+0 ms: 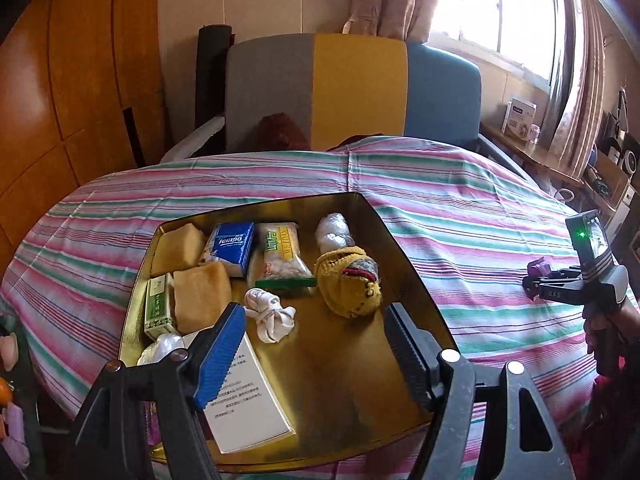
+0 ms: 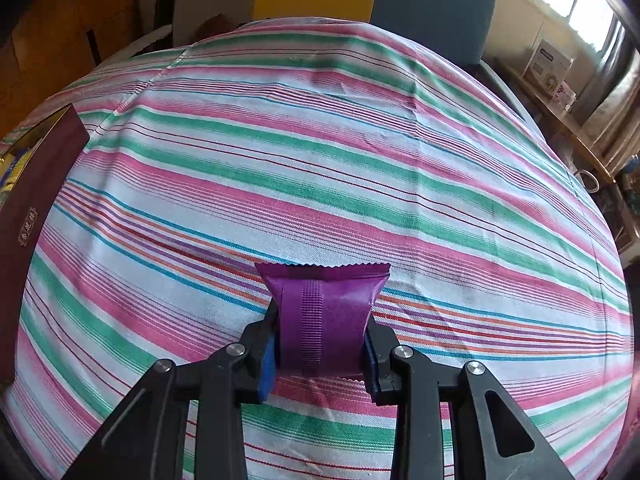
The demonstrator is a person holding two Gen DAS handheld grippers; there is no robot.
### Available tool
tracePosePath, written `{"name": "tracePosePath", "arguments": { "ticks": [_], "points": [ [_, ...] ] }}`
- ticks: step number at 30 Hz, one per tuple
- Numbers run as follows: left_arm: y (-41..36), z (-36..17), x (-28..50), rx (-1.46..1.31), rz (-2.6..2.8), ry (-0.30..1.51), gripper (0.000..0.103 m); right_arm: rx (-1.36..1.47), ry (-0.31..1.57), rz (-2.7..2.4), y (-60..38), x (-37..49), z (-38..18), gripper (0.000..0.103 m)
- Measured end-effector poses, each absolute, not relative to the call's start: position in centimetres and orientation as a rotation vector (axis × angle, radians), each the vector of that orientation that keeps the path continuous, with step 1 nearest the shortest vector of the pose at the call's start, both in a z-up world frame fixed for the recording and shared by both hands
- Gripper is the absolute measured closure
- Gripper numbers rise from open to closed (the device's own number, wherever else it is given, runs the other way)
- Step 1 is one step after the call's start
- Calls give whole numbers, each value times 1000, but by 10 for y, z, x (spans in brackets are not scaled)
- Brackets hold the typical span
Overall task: Organize objects
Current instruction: 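Carry the purple candy over the gold tray and open the right tool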
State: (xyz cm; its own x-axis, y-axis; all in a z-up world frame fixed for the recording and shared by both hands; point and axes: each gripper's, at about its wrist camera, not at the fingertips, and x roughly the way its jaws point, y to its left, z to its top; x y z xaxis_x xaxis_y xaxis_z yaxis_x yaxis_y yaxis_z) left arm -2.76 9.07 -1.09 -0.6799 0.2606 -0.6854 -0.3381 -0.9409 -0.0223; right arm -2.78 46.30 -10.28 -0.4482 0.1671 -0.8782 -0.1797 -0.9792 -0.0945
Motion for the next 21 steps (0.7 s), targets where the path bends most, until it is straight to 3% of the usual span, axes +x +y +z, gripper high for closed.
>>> {"name": "tracePosePath", "arguments": {
  "ticks": [12,16,21],
  "points": [
    [54,-5,-31,-1039,2636,67,31,-1503,62,2528,452,-28,-84,70],
    [30,1,-33,-1009,2715,54,31,-1443,115,2722,403,-24,-43,70],
    [1,6,-32,-982,2825,60,30,-1454,-2,3006,302,-24,-7,70]
  ]
}}
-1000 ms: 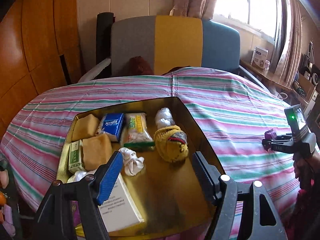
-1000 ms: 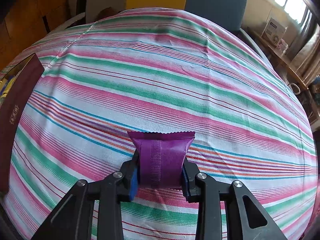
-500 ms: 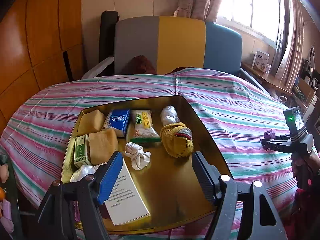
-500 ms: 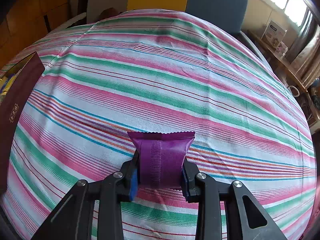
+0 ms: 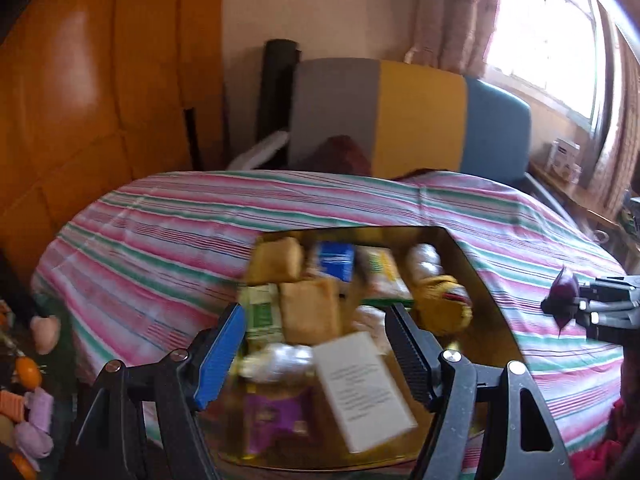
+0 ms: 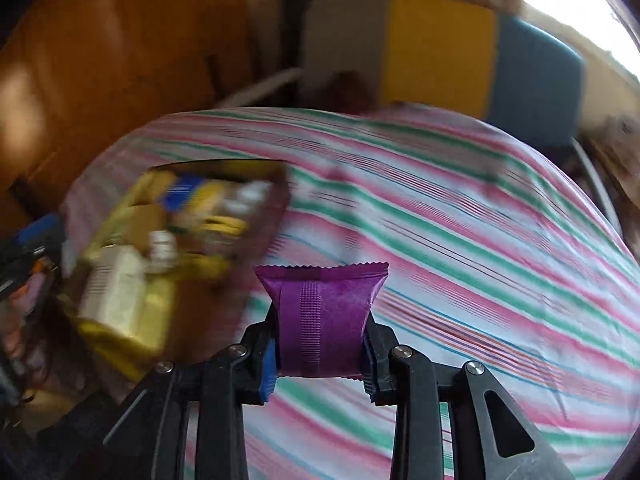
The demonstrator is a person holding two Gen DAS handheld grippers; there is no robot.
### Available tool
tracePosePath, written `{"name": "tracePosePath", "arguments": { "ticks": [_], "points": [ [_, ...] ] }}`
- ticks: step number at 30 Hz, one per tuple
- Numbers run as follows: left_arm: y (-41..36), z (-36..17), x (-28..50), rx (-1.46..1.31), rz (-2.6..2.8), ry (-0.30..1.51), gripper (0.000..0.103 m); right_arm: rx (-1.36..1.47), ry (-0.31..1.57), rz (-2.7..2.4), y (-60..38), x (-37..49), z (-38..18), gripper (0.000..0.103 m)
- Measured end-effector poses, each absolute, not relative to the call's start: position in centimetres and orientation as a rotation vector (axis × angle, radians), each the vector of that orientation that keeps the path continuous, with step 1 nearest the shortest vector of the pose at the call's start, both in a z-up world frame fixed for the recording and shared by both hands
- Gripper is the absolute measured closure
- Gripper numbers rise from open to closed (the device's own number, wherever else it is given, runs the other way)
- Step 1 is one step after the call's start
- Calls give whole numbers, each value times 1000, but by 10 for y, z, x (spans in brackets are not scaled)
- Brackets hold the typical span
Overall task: Organize objects
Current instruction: 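Carry the purple candy over the gold tray and open the right tool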
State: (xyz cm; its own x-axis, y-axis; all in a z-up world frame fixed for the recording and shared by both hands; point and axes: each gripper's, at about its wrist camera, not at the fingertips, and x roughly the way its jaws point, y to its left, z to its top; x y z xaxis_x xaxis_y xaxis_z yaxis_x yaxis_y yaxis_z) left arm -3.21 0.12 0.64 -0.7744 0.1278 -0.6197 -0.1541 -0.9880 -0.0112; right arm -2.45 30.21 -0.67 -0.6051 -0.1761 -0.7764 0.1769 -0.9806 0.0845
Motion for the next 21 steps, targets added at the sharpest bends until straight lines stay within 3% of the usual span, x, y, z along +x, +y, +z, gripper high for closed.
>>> {"name": "tracePosePath", "arguments": {
  "ticks": [5,12,21],
  "points": [
    [-13,3,-27,-986,2871,66,30,1258,161,-2431,202,-32,-15,69],
    [-19,-5,-32,-1015,2891,77,29,1457,268,-2270,145,-54,-68,68],
    [-19,-6,-34,-1069,2878,19,28,1487,212,-2278,148,-53,-82,51]
  ]
}}
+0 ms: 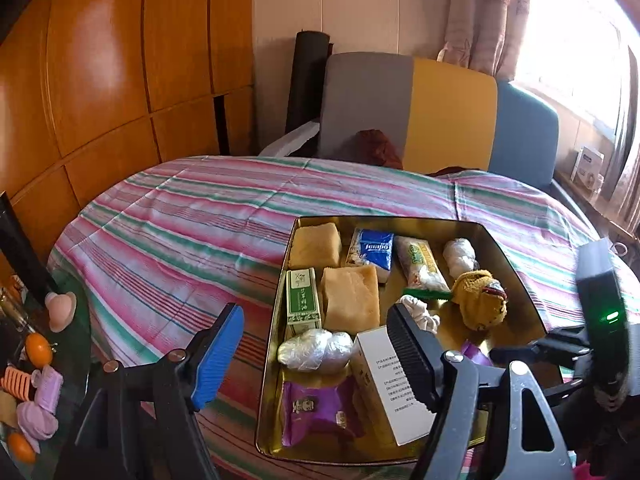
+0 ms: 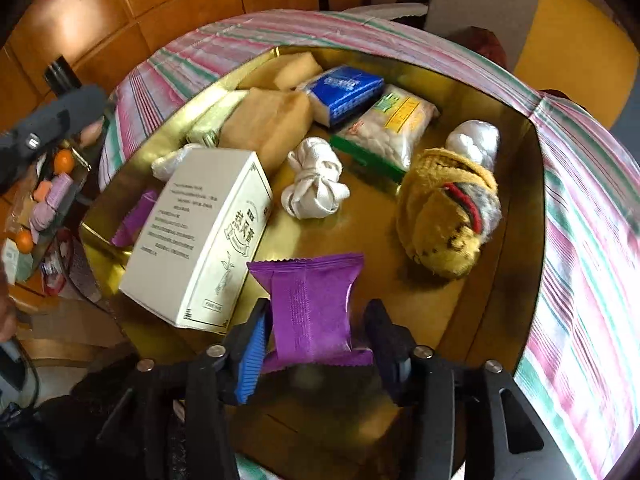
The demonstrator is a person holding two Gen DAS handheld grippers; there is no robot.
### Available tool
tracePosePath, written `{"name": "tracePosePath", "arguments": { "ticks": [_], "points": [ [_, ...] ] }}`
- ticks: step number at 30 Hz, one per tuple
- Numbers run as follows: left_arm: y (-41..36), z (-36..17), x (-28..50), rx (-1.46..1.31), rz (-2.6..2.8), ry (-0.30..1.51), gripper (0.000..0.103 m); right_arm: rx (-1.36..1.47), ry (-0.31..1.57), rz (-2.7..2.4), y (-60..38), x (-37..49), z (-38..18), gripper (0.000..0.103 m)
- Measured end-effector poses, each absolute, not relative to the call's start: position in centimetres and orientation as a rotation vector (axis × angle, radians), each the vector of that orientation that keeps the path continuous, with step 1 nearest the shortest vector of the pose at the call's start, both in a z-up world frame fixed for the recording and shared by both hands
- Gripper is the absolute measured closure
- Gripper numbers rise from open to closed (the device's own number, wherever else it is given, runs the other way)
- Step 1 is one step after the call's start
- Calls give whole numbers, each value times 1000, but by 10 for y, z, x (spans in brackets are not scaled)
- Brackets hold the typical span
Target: Organize objects
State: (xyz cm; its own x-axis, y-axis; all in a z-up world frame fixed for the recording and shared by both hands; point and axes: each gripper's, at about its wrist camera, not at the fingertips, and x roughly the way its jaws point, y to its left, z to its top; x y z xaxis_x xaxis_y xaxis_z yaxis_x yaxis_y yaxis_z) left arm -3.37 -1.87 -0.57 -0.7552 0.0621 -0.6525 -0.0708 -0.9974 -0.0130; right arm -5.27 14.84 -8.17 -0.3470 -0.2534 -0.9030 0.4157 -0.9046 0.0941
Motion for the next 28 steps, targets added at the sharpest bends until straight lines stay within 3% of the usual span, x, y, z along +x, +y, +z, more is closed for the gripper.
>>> {"name": "tracePosePath", "arguments": {
  "ticks": [11,18,21,28],
  "points": [
    [-17,6,-19,-1034,2948,87,28,1195,-10,-2639,167,-16,-28,18],
    [-16,3,-11,-1039,2915,70,35,1095,-41,-2793,176,3,-17,17],
    [-14,3,-6,-997,2933,78,43,1082,-46,-2811,172,7,-17,17],
    [-13,4,-3,-983,2931,80,44,1081,-47,-2803,165,7,-21,17]
  ]
}}
